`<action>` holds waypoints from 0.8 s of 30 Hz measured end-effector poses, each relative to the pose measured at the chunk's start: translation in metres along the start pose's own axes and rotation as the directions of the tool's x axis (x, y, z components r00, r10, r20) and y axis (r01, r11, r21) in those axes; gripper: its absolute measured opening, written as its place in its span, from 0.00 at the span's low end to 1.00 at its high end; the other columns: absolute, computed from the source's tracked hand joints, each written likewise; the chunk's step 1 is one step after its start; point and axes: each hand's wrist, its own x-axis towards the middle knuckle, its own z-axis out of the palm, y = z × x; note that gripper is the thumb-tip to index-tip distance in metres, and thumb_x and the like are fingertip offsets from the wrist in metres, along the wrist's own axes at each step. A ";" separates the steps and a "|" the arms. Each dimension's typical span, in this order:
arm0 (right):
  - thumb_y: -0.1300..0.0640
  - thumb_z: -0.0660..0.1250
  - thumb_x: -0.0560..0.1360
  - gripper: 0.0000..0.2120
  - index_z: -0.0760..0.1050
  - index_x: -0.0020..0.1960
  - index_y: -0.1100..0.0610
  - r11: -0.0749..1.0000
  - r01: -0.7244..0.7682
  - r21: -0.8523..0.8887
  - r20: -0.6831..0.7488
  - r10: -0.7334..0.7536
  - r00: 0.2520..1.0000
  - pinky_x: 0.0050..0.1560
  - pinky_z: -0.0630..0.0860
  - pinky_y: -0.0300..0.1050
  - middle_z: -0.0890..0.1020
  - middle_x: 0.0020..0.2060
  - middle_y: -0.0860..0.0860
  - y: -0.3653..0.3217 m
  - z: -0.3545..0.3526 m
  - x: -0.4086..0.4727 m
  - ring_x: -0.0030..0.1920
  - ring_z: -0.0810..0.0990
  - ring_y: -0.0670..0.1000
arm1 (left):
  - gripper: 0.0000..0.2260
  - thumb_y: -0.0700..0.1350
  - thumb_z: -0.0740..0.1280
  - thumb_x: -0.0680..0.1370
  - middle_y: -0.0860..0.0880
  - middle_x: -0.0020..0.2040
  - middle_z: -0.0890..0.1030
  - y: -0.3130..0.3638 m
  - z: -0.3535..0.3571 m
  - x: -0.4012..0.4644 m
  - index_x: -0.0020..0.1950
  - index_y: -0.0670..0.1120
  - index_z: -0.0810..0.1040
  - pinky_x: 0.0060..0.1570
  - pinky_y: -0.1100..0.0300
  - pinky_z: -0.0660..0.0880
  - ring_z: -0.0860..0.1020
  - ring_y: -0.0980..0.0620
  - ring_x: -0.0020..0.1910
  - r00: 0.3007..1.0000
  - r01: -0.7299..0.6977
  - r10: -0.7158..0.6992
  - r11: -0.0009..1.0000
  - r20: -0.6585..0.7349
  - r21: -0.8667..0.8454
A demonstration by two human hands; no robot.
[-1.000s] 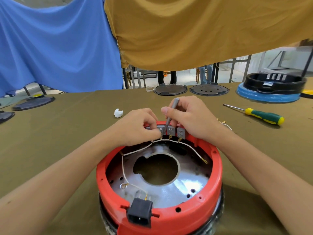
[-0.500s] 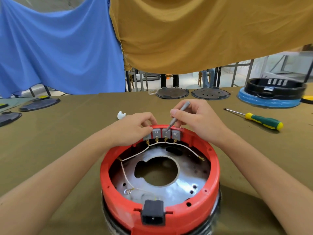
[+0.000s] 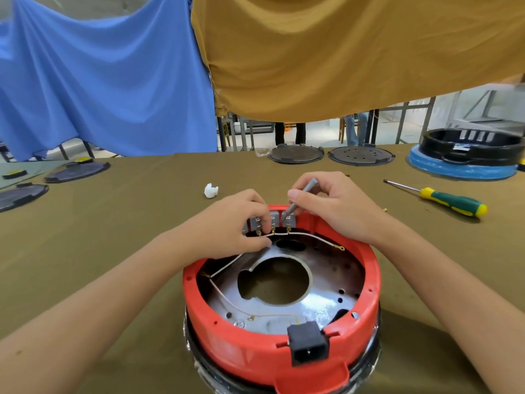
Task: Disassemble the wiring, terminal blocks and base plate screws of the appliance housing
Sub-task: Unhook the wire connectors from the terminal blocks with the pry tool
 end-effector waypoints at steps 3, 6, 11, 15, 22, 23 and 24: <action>0.56 0.66 0.81 0.09 0.80 0.46 0.60 1.000 -0.016 0.015 0.030 0.016 0.999 0.47 0.77 0.42 0.86 0.39 0.54 -0.001 -0.001 -0.001 0.43 0.85 0.52 | 0.03 0.49 0.73 0.75 0.55 0.57 0.72 0.000 -0.002 0.002 0.46 0.54 0.80 0.60 0.56 0.71 0.74 0.56 0.55 1.000 -0.014 0.014 1.000 0.021 0.021; 0.55 0.65 0.81 0.10 0.79 0.45 0.61 0.999 -0.030 0.029 0.034 0.029 0.999 0.42 0.73 0.35 0.86 0.39 0.54 -0.003 -0.001 -0.001 0.42 0.85 0.52 | 0.03 0.47 0.73 0.75 0.55 0.56 0.72 -0.001 -0.006 0.003 0.45 0.54 0.81 0.60 0.58 0.70 0.74 0.56 0.55 0.998 -0.044 0.044 0.999 0.050 0.000; 0.56 0.67 0.81 0.10 0.80 0.44 0.61 1.000 0.023 0.005 0.027 -0.023 0.999 0.38 0.71 0.31 0.85 0.33 0.49 -0.008 0.002 -0.004 0.33 0.81 0.43 | 0.03 0.49 0.73 0.74 0.56 0.55 0.72 0.000 -0.011 0.004 0.43 0.55 0.80 0.57 0.64 0.69 0.74 0.59 0.53 0.995 -0.046 0.046 0.999 0.090 -0.004; 0.54 0.68 0.79 0.09 0.80 0.42 0.56 0.988 0.072 -0.136 0.002 -0.072 0.997 0.37 0.72 0.35 0.85 0.33 0.46 -0.011 0.003 -0.007 0.32 0.79 0.42 | 0.04 0.50 0.73 0.74 0.56 0.52 0.73 0.002 -0.003 0.010 0.41 0.52 0.82 0.50 0.67 0.67 0.73 0.62 0.47 0.999 -0.012 0.011 0.999 0.037 0.033; 0.53 0.70 0.78 0.07 0.81 0.41 0.52 0.972 0.089 -0.219 0.029 -0.085 0.996 0.35 0.69 0.34 0.82 0.31 0.46 -0.012 0.005 -0.006 0.31 0.74 0.41 | 0.03 0.50 0.74 0.73 0.58 0.51 0.74 0.000 0.000 0.011 0.41 0.52 0.85 0.47 0.72 0.66 0.73 0.66 0.47 1.000 0.029 -0.029 0.999 0.003 -0.036; 0.52 0.70 0.78 0.07 0.81 0.41 0.52 0.971 0.088 -0.223 0.033 -0.082 0.996 0.35 0.70 0.36 0.82 0.32 0.47 -0.012 0.005 -0.006 0.31 0.74 0.41 | 0.03 0.50 0.74 0.73 0.57 0.52 0.74 0.001 -0.001 0.011 0.41 0.52 0.85 0.48 0.70 0.67 0.73 0.66 0.47 0.999 0.032 -0.031 0.998 0.004 -0.046; 0.52 0.70 0.78 0.07 0.82 0.41 0.51 0.971 0.085 -0.225 0.035 -0.079 0.996 0.36 0.71 0.38 0.82 0.32 0.47 -0.012 0.005 -0.006 0.31 0.74 0.42 | 0.03 0.50 0.74 0.73 0.57 0.52 0.75 0.002 -0.001 0.011 0.41 0.53 0.86 0.49 0.68 0.67 0.74 0.66 0.47 0.999 0.036 -0.035 0.998 0.005 -0.054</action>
